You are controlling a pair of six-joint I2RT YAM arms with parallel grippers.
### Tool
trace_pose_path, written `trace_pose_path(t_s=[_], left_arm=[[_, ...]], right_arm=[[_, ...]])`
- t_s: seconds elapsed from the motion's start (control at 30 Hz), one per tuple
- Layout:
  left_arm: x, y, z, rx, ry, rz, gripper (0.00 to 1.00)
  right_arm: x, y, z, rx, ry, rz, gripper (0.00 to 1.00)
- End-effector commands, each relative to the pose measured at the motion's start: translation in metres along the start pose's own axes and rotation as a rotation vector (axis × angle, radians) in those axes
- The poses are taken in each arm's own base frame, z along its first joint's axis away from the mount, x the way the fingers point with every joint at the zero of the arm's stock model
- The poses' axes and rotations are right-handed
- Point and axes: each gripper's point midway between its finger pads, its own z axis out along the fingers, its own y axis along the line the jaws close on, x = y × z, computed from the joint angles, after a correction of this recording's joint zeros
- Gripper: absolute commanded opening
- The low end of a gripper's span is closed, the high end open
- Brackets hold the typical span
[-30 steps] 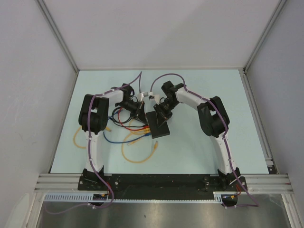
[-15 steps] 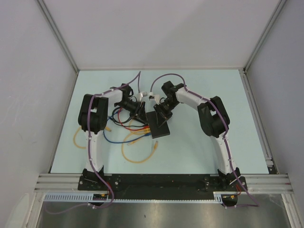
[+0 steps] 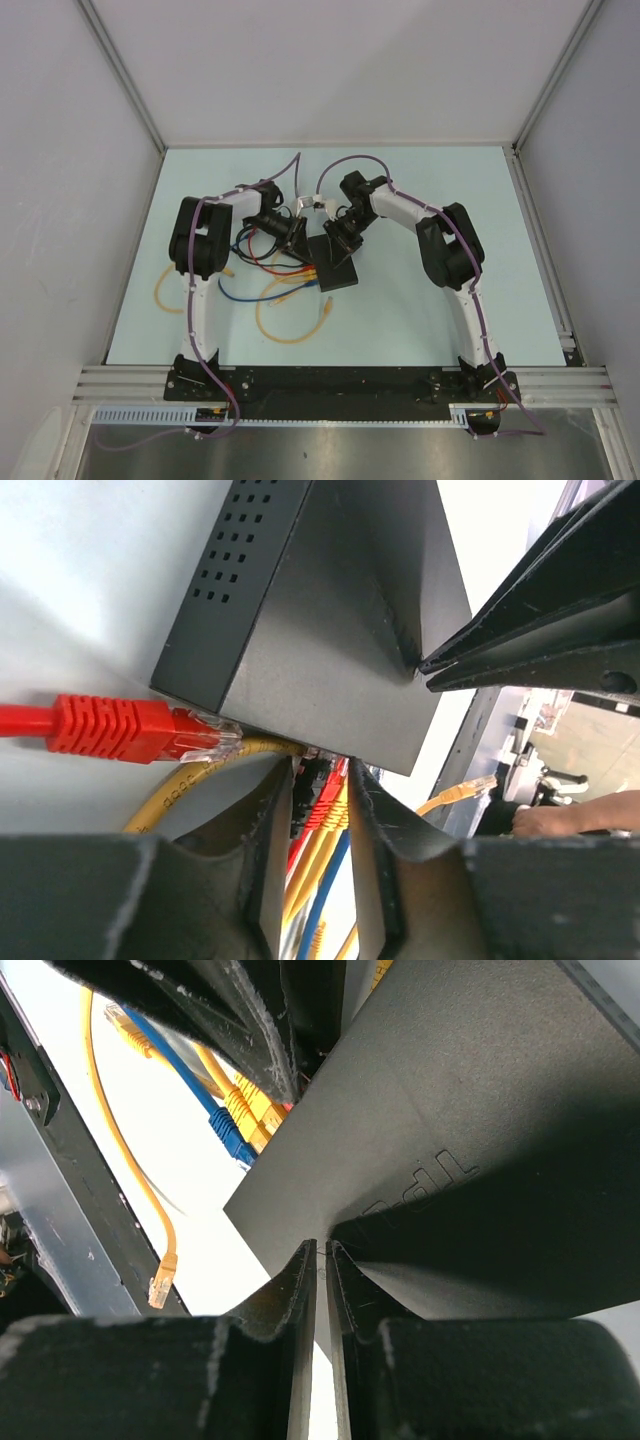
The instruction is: Pull the plug from the switch port
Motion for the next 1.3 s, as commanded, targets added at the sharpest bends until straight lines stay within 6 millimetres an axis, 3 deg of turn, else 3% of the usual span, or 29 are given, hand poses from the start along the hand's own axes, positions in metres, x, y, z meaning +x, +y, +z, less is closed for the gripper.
trace_pose_path(t_s=[0.0,0.3,0.47,0.53,0.8,0.9,1.0,1.17,1.27], left_arm=[[0.01,0.014,0.012,-0.03,0.049,0.051,0.26],[0.013,0.016,0.015,-0.019,0.052,0.045,0.2],[0.014,0.004,0.011,0.021,0.065,0.053,0.0],[0.012,0.0,0.005,0.025,0.07,0.081,0.0],[0.037,0.001,-0.028,-0.003,0.177,0.133,0.0],[0.042,-0.007,-0.038,-0.013,0.191,0.168,0.0],[0.035,-0.021,-0.049,-0.026,0.163,0.22,0.0],[0.025,-0.027,-0.064,-0.073,0.139,0.258,0.0],[0.017,-0.039,-0.083,-0.133,0.111,0.315,0.0]], right_arm=[[0.02,-0.019,0.007,0.096,0.076,-0.014,0.14],[0.02,-0.02,0.007,0.095,0.074,-0.012,0.14],[0.019,-0.021,0.007,0.096,0.073,-0.009,0.14],[0.02,-0.021,0.006,0.094,0.071,-0.008,0.14],[0.02,-0.023,0.006,0.093,0.071,-0.004,0.14],[0.019,-0.022,0.006,0.091,0.068,-0.006,0.14],[0.02,-0.023,0.008,0.088,0.072,-0.003,0.14],[0.02,-0.024,0.009,0.081,0.077,0.0,0.14],[0.02,-0.025,0.008,0.082,0.073,0.003,0.14]])
